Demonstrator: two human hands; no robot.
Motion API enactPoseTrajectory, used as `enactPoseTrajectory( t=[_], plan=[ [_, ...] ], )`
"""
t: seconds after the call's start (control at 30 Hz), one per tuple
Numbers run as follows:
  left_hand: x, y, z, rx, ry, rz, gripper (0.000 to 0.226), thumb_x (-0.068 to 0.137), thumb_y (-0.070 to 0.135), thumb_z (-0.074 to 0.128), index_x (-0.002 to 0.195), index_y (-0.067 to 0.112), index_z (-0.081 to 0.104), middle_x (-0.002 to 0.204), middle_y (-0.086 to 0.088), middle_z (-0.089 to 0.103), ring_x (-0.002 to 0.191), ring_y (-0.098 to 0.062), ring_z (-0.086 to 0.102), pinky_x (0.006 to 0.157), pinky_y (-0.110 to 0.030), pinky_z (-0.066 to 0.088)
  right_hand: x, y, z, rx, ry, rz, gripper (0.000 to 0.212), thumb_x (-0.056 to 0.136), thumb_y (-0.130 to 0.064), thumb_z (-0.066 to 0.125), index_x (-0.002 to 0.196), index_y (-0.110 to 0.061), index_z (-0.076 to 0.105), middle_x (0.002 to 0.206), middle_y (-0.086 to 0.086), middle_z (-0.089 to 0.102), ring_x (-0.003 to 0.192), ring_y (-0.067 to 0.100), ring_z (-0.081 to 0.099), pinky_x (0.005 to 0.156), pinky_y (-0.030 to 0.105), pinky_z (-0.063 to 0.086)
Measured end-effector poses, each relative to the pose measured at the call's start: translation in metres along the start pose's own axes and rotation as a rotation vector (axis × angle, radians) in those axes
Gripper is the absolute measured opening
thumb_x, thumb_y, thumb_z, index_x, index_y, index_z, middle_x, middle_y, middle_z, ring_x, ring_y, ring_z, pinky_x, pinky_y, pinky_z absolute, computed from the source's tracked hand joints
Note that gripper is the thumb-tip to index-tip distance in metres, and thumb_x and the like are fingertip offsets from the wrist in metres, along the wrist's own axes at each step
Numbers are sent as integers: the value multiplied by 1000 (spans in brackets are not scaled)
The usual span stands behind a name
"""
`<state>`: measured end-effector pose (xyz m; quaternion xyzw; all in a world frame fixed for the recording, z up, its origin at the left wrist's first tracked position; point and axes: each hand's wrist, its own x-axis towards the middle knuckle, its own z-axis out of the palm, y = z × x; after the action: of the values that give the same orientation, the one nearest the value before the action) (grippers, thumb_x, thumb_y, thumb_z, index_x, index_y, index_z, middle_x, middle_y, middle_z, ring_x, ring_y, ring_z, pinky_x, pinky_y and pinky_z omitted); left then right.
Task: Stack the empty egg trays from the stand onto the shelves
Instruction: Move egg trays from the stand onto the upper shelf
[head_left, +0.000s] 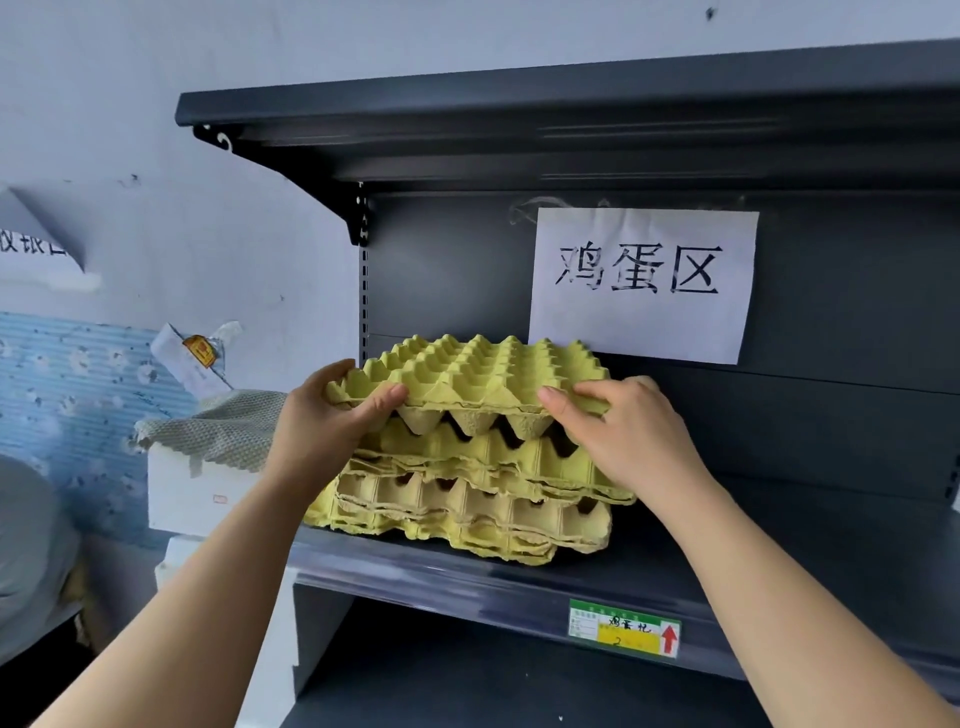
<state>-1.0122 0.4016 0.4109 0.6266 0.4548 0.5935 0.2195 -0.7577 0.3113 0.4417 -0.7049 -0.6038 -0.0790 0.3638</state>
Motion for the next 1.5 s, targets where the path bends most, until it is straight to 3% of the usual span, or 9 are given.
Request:
enactPoseTrajectory(
  t=[0.17,0.27,0.53,0.8,0.93,1.03,1.27,1.4,1.5],
  plan=[
    [-1,2,-4,190,10,148,83,68,70,67,133,21,53,121,-1,60,108,-20,58,93,-42,49,-1,-8,-7,-59,44,-23,69,77,-76,44,123,-27,61,128,4,54,115,23,52,81,32,42],
    [-3,7,-2,325,64,344,60,80,56,67,124,16,62,128,-1,59,119,-24,51,99,-44,44,-5,-15,-10,-118,115,-79,63,80,-71,48,121,-26,62,125,3,56,113,22,52,84,34,45],
    [-51,41,16,383,-73,722,41,86,44,53,105,13,72,104,-3,69,95,-26,63,85,-39,49,-64,-26,-26,-95,218,-122,42,89,-46,56,120,-19,65,126,-6,59,114,12,53,90,25,41],
    [-143,37,72,254,-387,803,42,84,43,51,103,12,72,100,-4,70,86,-29,64,76,-40,52,-175,20,-41,-243,214,129,36,91,-37,58,121,-19,64,128,-4,59,120,15,51,95,27,39],
    [-200,43,114,180,-519,845,41,83,41,51,102,11,71,97,-4,70,85,-29,64,75,-39,52,-235,62,-56,-328,216,255,27,86,-30,65,105,-12,71,105,4,69,100,25,62,82,36,50],
    [-244,56,149,146,-628,859,43,83,42,50,102,11,72,97,-4,71,86,-29,65,77,-40,53,-277,101,-75,-377,212,334,24,82,-26,68,98,-9,73,95,6,71,89,27,66,75,34,54],
    [-351,105,246,68,-805,894,37,81,40,57,99,12,73,92,-1,72,85,-27,66,75,-36,51,-357,203,-139,-453,183,538,32,80,-29,62,101,-8,73,105,11,71,98,26,66,87,35,52],
    [-413,134,311,24,-899,865,45,81,45,47,97,12,74,90,-2,72,82,-28,66,72,-38,53,-397,274,-185,-501,142,635,25,84,-27,66,102,-11,73,104,8,70,101,24,64,85,32,49],
    [-459,152,359,32,-966,830,46,82,47,47,97,13,74,92,-3,72,83,-28,67,73,-38,54,-420,325,-215,-513,112,684,30,88,-31,61,109,-13,71,114,8,68,112,21,59,94,31,45]
  ],
)
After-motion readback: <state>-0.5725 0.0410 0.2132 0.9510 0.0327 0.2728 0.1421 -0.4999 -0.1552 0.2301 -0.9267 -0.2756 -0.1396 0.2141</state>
